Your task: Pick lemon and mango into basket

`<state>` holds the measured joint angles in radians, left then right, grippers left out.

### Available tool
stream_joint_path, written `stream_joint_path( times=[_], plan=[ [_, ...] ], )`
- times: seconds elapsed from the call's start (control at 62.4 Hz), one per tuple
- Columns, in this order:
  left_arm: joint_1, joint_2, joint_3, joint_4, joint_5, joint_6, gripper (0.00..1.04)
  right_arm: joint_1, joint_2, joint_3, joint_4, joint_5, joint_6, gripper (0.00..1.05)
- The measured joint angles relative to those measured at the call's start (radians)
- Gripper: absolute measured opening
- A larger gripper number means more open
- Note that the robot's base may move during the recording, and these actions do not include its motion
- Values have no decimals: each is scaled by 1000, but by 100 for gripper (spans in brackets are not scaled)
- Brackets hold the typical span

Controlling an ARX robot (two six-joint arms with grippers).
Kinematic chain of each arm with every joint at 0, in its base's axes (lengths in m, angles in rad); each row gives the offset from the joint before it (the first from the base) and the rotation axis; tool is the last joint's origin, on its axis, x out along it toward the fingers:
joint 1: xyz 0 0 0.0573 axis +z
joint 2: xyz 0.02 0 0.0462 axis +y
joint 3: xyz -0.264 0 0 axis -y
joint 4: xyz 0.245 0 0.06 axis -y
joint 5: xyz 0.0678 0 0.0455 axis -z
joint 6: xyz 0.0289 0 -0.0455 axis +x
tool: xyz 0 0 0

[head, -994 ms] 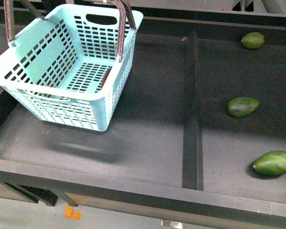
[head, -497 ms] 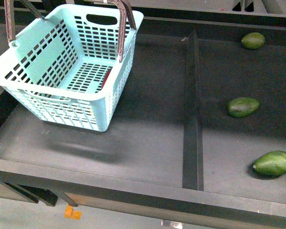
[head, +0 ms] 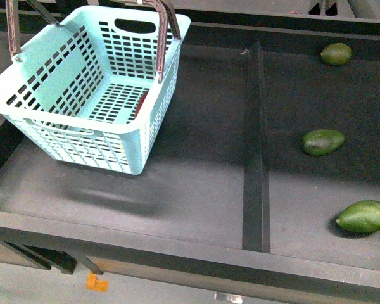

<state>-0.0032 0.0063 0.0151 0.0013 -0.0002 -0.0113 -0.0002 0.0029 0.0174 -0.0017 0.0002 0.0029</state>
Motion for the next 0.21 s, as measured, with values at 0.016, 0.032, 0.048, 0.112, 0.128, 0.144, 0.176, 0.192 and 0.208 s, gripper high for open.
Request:
stream_joint_path(
  times=[0.016,0.032,0.048,0.112,0.128,0.144,0.176,0.192,0.208],
  plan=[
    [0,0,0,0,0,0,37,0,0,0,0,0,0,96],
    [0,0,0,0,0,0,41,0,0,0,0,0,0,96],
    [0,0,0,0,0,0,44,0,0,0,0,0,0,96],
    [0,0,0,0,0,0,58,0,0,0,0,0,0,96],
    [0,0,0,0,0,0,62,0,0,0,0,0,0,96],
    [0,0,0,0,0,0,64,0,0,0,0,0,0,96],
    [0,0,0,0,0,0,71,0,0,0,0,0,0,96],
    [0,0,0,0,0,0,75,0,0,0,0,0,0,96],
    [0,0,0,0,0,0,78,0,0,0,0,0,0,96]
  ],
)
